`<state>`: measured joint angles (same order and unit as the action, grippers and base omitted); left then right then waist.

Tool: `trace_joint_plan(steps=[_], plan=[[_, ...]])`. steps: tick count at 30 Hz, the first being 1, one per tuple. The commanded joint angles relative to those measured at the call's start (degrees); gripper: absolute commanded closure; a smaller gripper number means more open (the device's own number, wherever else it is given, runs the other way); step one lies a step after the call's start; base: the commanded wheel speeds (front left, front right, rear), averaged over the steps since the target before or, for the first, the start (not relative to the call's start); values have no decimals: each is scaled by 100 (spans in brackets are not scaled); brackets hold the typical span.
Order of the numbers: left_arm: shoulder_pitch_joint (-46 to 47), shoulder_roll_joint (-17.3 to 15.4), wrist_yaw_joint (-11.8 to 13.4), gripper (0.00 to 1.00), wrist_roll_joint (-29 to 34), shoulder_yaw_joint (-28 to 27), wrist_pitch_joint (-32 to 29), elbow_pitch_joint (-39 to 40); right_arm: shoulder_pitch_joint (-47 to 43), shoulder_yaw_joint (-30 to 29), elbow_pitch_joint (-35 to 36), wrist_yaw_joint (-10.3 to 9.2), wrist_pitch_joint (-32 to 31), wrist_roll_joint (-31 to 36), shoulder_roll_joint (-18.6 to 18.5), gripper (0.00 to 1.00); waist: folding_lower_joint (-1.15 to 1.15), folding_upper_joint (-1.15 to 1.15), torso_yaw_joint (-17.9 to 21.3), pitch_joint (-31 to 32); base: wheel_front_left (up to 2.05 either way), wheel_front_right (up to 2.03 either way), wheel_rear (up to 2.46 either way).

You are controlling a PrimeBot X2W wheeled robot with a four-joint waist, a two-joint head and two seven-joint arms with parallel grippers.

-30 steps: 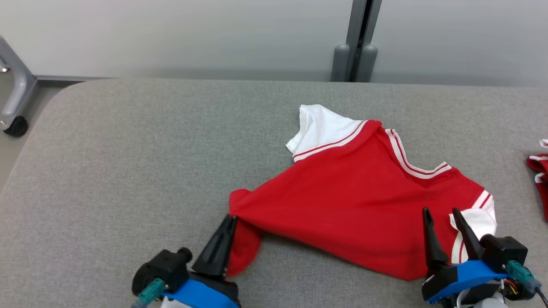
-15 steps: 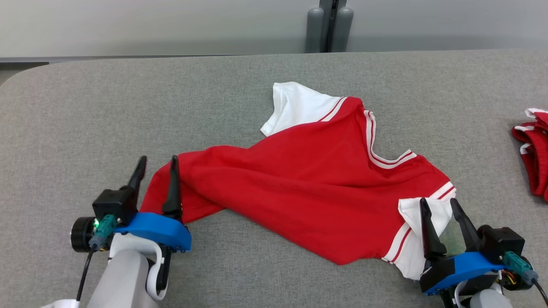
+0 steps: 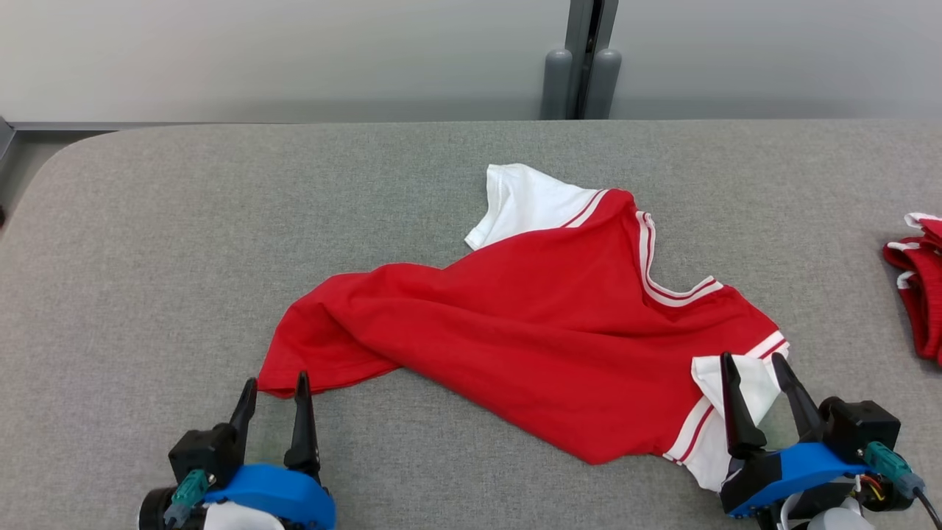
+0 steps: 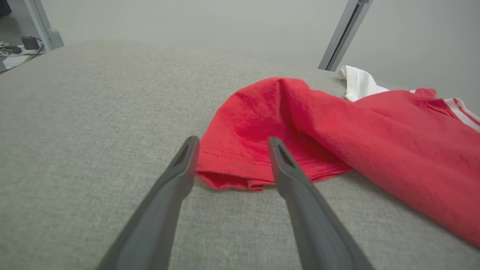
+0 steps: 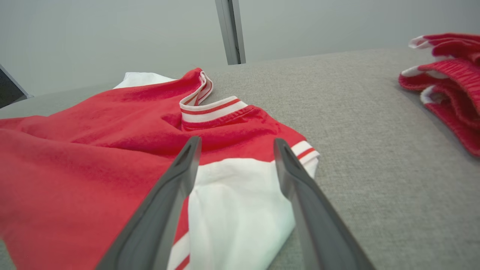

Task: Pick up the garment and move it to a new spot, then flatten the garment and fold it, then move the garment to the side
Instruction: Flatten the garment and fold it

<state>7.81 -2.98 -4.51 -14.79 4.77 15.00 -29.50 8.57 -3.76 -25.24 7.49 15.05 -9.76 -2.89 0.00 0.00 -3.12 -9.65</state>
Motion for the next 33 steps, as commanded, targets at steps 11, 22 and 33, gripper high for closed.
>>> trace_joint_plan(steps=[11,22,33], plan=[[359,6,287,0,-513,-154,25,-625,-35,17,30,0,16,80,-10,0,0,0,168,-148,0,0,0],[669,-45,3,100,-84,-329,26,-182,-16,-12,-2,0,16,17,-10,0,0,0,159,-73,0,0,0],[1620,-999,-299,100,442,804,25,1194,-218,235,-147,0,16,-329,-11,0,0,0,-68,496,0,0,0]])
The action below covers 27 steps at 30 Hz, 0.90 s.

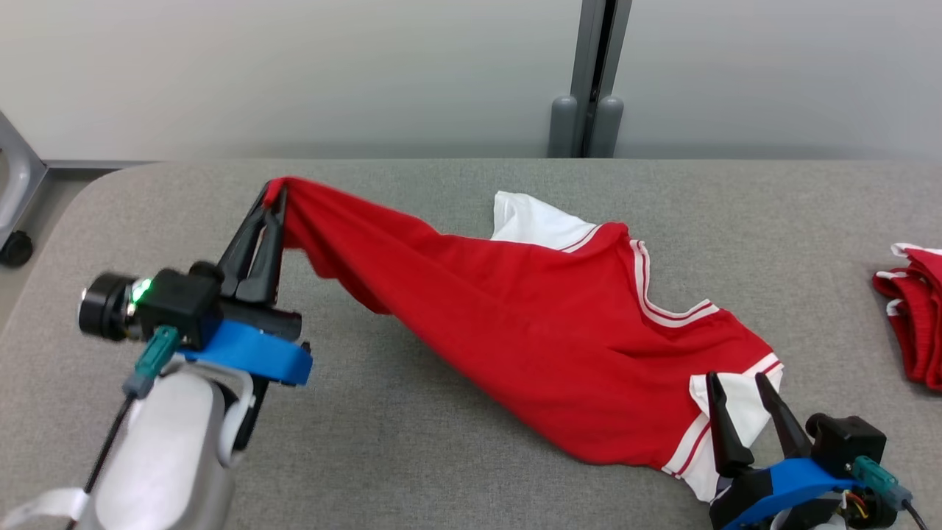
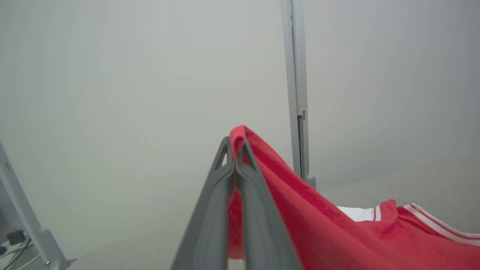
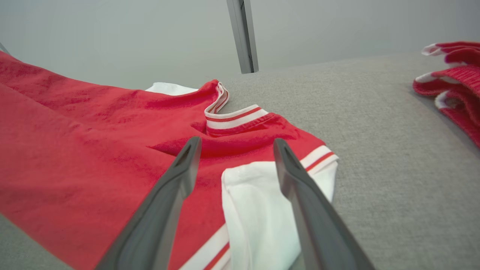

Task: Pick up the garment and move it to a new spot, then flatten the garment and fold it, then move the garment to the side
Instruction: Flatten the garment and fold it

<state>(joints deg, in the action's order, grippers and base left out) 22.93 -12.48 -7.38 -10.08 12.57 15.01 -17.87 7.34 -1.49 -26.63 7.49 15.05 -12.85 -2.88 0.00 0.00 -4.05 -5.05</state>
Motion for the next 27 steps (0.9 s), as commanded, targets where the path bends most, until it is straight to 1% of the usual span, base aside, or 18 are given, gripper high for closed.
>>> trace_joint_plan(steps=[1,4,7,9,10,16,21,27], plan=[[253,-227,-9,100,-116,209,24,38,-111,24,-16,0,16,-56,-13,0,0,0,34,80,0,0,0],[645,-623,-12,100,-351,678,24,152,-190,41,-28,0,16,-135,-13,0,0,0,73,213,0,0,0],[914,-869,-13,100,-561,1006,23,308,-318,31,-36,0,16,-174,-13,0,0,0,101,347,0,0,0],[1023,-964,-13,100,-691,1159,23,437,-387,13,-46,0,16,-202,-11,0,0,0,104,426,0,0,0],[1023,-964,-13,100,-691,1159,23,437,-387,13,-46,0,16,-202,-11,0,0,0,104,426,0,0,0],[1242,-1111,-14,100,-1001,1672,-89,573,-511,-44,-54,0,16,-227,-10,0,0,0,61,500,0,0,0],[1410,-1238,9,100,-1151,1628,-257,96,-352,101,-18,0,16,-286,-13,0,0,0,230,373,0,0,0],[1624,-1491,300,100,-1118,1374,-381,-716,-153,151,71,0,16,-217,-10,0,0,0,529,-84,0,0,0]])
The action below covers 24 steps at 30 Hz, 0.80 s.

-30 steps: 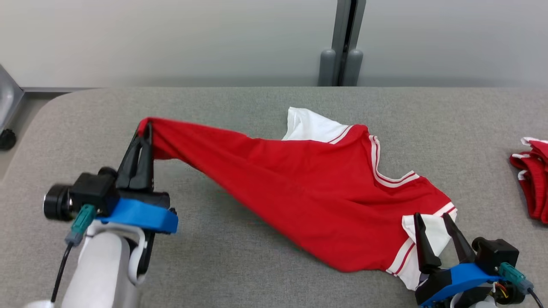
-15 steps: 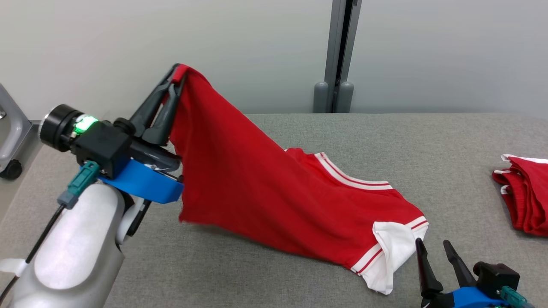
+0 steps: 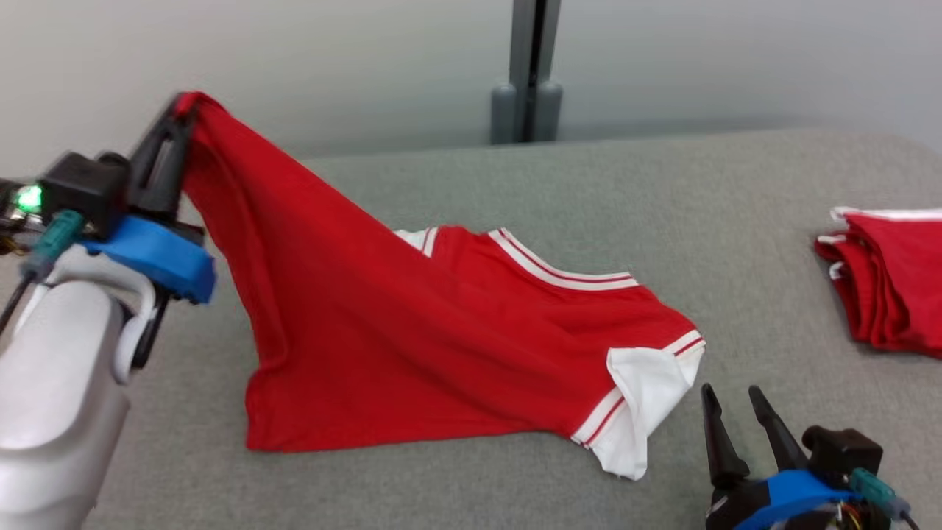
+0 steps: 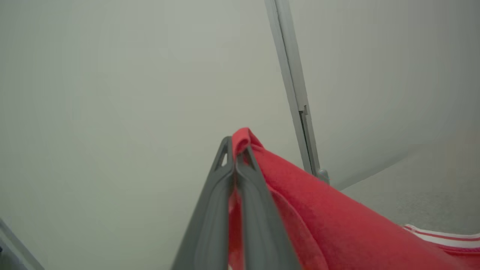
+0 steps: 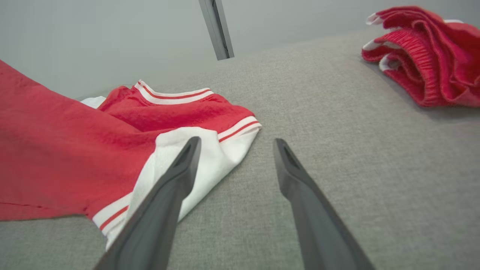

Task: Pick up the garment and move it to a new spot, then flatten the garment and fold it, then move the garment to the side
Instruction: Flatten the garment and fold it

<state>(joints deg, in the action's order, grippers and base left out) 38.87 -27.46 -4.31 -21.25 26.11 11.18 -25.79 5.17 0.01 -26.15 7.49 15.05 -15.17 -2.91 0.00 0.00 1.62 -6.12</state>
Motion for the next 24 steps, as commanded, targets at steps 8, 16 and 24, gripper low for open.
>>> trace_joint_plan(steps=[8,16,24], plan=[[167,-143,297,85,-254,-392,78,-1284,389,11,140,0,16,107,-9,0,0,0,304,-601,0,0,0],[35,98,763,0,-197,-578,372,-1968,520,-15,303,0,15,182,-9,0,0,0,268,-615,0,0,0],[-842,561,852,0,-143,-924,403,-1270,378,43,407,0,15,257,-10,0,0,0,35,-265,0,0,0]])
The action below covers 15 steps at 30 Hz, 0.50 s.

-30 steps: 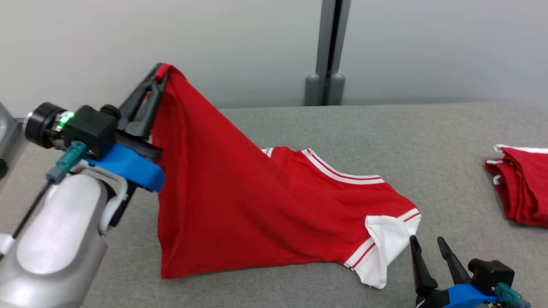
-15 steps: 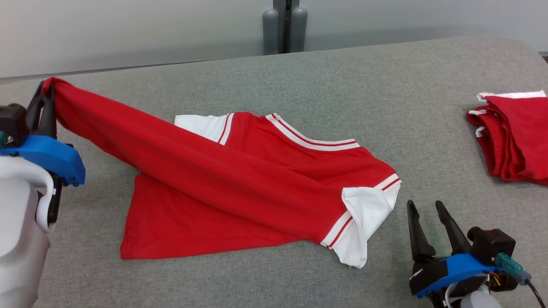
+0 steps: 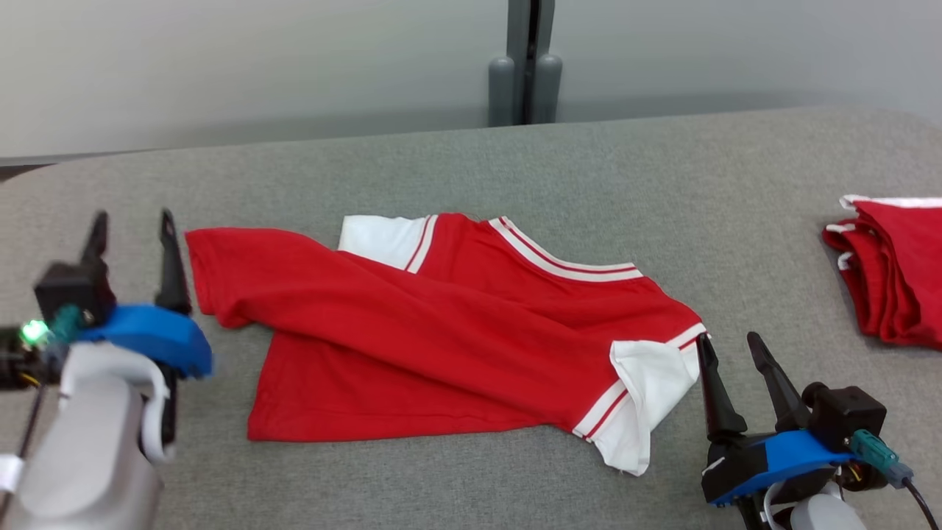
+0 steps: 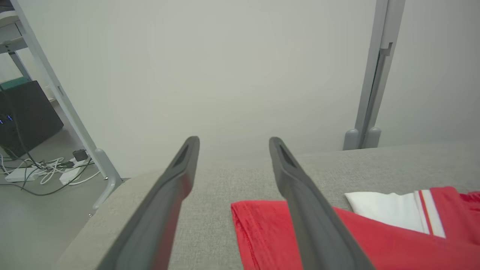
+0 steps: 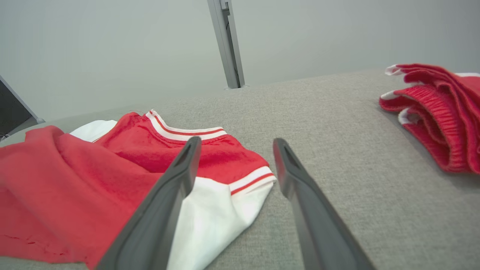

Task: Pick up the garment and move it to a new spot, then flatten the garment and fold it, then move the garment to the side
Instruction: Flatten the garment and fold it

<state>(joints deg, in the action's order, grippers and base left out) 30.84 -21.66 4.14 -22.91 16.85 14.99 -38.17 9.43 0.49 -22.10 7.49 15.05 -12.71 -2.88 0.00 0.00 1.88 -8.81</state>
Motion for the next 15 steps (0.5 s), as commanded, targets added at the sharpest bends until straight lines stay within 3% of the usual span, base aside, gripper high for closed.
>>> trace_joint_plan(steps=[1,15], plan=[[-198,77,-22,0,44,-55,23,126,-61,2,-2,0,15,26,-12,0,0,0,-18,67,0,0,0],[-2569,1198,-466,0,447,-715,25,959,-460,133,-225,0,15,187,-12,0,0,0,-128,815,0,0,0]])
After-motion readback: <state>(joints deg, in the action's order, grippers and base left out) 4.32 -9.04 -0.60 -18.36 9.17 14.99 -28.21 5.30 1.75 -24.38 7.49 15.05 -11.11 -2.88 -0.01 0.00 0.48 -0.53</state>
